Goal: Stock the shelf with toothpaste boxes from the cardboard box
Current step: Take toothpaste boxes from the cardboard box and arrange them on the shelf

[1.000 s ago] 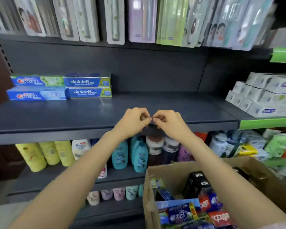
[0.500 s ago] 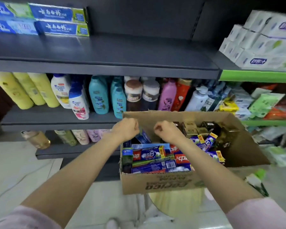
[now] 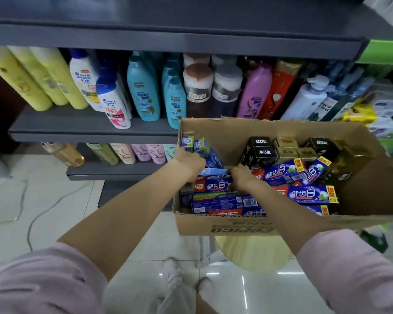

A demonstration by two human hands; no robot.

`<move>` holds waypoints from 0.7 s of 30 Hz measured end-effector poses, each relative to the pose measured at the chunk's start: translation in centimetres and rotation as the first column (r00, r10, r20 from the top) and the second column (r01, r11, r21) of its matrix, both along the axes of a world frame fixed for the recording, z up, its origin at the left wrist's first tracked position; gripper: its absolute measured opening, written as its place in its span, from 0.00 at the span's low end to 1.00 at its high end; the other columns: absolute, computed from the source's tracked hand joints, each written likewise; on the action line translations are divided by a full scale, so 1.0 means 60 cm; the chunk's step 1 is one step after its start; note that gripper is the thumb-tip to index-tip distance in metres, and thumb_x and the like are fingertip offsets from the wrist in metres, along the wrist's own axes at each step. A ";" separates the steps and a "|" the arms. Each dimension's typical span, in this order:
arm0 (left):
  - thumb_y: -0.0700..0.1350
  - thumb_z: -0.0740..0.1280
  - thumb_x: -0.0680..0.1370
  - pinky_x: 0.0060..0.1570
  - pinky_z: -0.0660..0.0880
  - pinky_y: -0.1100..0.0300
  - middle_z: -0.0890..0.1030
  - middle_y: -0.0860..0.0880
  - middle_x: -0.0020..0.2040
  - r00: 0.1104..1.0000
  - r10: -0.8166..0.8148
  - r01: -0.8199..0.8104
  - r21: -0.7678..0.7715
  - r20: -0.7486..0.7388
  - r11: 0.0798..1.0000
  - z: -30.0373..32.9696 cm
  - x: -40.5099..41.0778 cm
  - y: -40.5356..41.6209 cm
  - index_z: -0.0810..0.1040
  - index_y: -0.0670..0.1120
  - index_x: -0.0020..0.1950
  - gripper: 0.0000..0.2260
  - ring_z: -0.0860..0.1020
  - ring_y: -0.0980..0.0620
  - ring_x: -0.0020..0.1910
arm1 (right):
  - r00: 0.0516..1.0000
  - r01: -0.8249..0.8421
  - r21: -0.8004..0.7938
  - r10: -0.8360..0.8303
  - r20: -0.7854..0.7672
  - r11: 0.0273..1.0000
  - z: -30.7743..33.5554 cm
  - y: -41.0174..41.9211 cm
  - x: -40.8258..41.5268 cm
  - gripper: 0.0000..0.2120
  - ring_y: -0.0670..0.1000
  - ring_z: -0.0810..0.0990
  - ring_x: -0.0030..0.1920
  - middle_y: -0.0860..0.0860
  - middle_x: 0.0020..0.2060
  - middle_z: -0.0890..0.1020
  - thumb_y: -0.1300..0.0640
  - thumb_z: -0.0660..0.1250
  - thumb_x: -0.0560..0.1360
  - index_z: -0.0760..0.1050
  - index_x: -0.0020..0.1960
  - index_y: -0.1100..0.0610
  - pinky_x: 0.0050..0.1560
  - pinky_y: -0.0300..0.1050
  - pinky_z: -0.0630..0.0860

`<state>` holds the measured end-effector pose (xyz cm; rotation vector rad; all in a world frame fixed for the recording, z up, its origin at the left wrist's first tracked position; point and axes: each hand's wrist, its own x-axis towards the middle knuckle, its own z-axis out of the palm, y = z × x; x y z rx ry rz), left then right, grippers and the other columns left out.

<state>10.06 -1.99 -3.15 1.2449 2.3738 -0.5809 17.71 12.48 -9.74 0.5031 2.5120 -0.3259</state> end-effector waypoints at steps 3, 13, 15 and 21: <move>0.45 0.65 0.78 0.55 0.70 0.53 0.78 0.45 0.58 0.999 0.001 0.003 0.098 -0.038 0.995 0.001 -0.003 -0.007 0.73 0.44 0.59 0.11 0.76 0.44 0.57 | 0.998 0.054 -0.040 -0.055 -0.028 0.998 -0.002 -0.004 -0.007 0.25 0.59 0.70 0.65 0.60 0.64 0.72 0.58 0.70 0.73 0.69 0.67 0.62 0.63 0.48 0.67; 0.50 0.66 0.78 0.57 0.70 0.51 0.73 0.41 0.63 0.957 0.156 -0.249 0.418 0.244 0.874 0.004 -0.016 -0.009 0.69 0.43 0.66 0.20 0.72 0.42 0.63 | 0.927 0.288 -0.368 -0.353 -0.124 0.884 0.005 0.006 0.000 0.27 0.56 0.76 0.60 0.58 0.62 0.76 0.59 0.73 0.71 0.69 0.68 0.59 0.55 0.44 0.72; 0.49 0.66 0.78 0.60 0.67 0.54 0.72 0.40 0.63 0.904 0.171 -0.371 0.518 0.393 0.771 0.005 -0.023 -0.008 0.69 0.44 0.66 0.19 0.71 0.43 0.63 | 0.900 0.311 -0.395 -0.402 -0.171 0.864 0.009 0.006 0.003 0.25 0.55 0.76 0.57 0.57 0.59 0.77 0.58 0.73 0.71 0.71 0.65 0.60 0.51 0.41 0.70; 0.52 0.71 0.74 0.51 0.67 0.65 0.77 0.48 0.58 0.787 0.185 -0.606 0.683 0.588 0.408 0.019 -0.037 -0.019 0.72 0.45 0.64 0.22 0.74 0.52 0.58 | 0.687 0.349 -0.643 -0.653 -0.320 0.682 0.053 0.007 0.001 0.25 0.52 0.77 0.51 0.53 0.49 0.78 0.55 0.77 0.66 0.72 0.59 0.60 0.48 0.42 0.74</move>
